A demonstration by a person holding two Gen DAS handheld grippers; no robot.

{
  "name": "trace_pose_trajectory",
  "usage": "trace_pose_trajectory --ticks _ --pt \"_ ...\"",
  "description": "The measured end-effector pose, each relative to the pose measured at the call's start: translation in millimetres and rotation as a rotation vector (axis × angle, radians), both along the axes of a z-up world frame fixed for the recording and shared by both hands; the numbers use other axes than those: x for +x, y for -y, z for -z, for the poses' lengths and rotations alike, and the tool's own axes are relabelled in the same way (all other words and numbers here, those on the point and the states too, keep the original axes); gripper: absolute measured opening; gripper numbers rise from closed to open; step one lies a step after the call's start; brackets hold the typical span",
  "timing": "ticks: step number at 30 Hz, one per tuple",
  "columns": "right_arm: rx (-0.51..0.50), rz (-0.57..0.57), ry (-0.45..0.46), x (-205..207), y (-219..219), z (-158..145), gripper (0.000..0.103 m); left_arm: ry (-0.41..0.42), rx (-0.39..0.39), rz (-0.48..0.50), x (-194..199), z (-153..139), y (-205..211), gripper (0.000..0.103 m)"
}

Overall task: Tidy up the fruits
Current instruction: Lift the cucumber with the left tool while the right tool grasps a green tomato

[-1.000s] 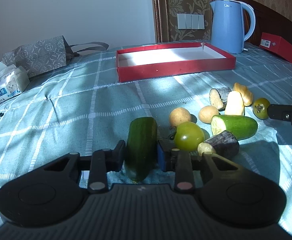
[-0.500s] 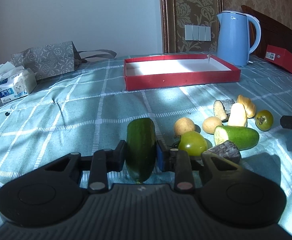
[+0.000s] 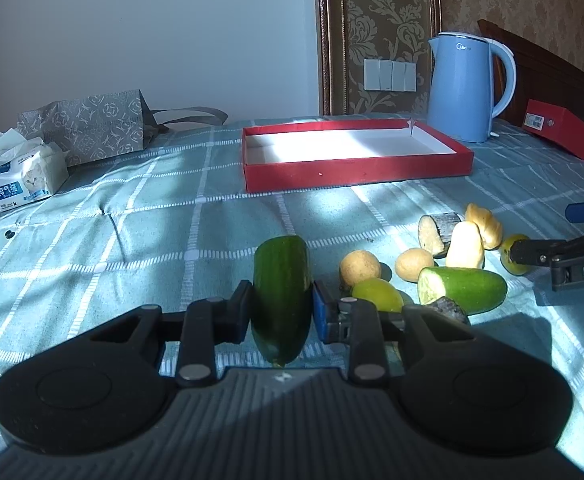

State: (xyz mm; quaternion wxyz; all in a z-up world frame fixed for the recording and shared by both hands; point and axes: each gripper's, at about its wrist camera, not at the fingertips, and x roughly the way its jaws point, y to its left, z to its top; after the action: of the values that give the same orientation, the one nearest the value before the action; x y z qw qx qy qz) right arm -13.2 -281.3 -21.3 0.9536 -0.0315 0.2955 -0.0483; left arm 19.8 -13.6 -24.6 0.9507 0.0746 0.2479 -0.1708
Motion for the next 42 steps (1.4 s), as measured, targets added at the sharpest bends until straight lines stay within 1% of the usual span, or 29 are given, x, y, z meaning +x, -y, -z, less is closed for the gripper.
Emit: trace_pose_trajectory --ticks 5,11,13,14,16,18,21,23,24,26,28,36,42 --pt "0.009 -0.019 -0.019 12.4 -3.0 7.5 0.103 -0.005 -0.005 0.001 1.0 0.8 -1.8 0.028" --pt "0.005 -0.030 -0.026 15.0 -7.2 13.5 0.102 -0.008 -0.012 0.002 2.0 0.4 -4.6 0.028" --pt "0.016 -0.032 -0.027 16.4 -7.0 14.6 0.095 -0.012 -0.015 0.003 2.6 1.0 -5.6 0.028" --pt "0.019 -0.028 -0.033 18.1 -7.0 15.8 0.089 -0.014 -0.016 0.002 3.3 1.3 -6.1 0.028" --pt "0.037 -0.032 -0.040 19.9 -6.2 17.8 0.085 -0.018 -0.018 0.001 3.9 1.7 -7.0 0.028" --pt "0.042 -0.035 -0.039 19.8 -6.2 17.8 0.083 -0.020 -0.020 0.001 4.1 2.2 -7.4 0.028" --pt "0.060 -0.047 -0.039 19.6 -5.6 17.6 0.076 -0.023 -0.020 0.005 4.3 3.0 -7.4 0.028" --pt "0.088 -0.060 -0.037 19.2 -5.1 17.4 0.063 -0.024 -0.019 0.005 4.3 3.4 -7.1 0.028" --pt "0.102 -0.065 -0.033 19.0 -5.0 17.4 0.058 -0.024 -0.019 0.004 4.3 3.5 -7.3 0.028" --pt "0.120 -0.083 -0.029 18.4 -5.9 17.1 0.043 -0.027 -0.022 0.002 4.9 3.8 -8.4 0.028" --pt "0.123 -0.094 -0.027 17.7 -8.0 16.6 0.037 -0.030 -0.024 -0.003 5.6 4.4 -9.7 0.028" --pt "0.139 -0.078 -0.012 13.7 -6.1 15.3 0.036 -0.032 -0.023 -0.005 5.3 4.4 -12.1 0.028" --pt "0.107 -0.060 0.028 5.6 -3.5 11.0 0.034 -0.028 -0.020 -0.004 7.6 0.1 -11.5 0.028"
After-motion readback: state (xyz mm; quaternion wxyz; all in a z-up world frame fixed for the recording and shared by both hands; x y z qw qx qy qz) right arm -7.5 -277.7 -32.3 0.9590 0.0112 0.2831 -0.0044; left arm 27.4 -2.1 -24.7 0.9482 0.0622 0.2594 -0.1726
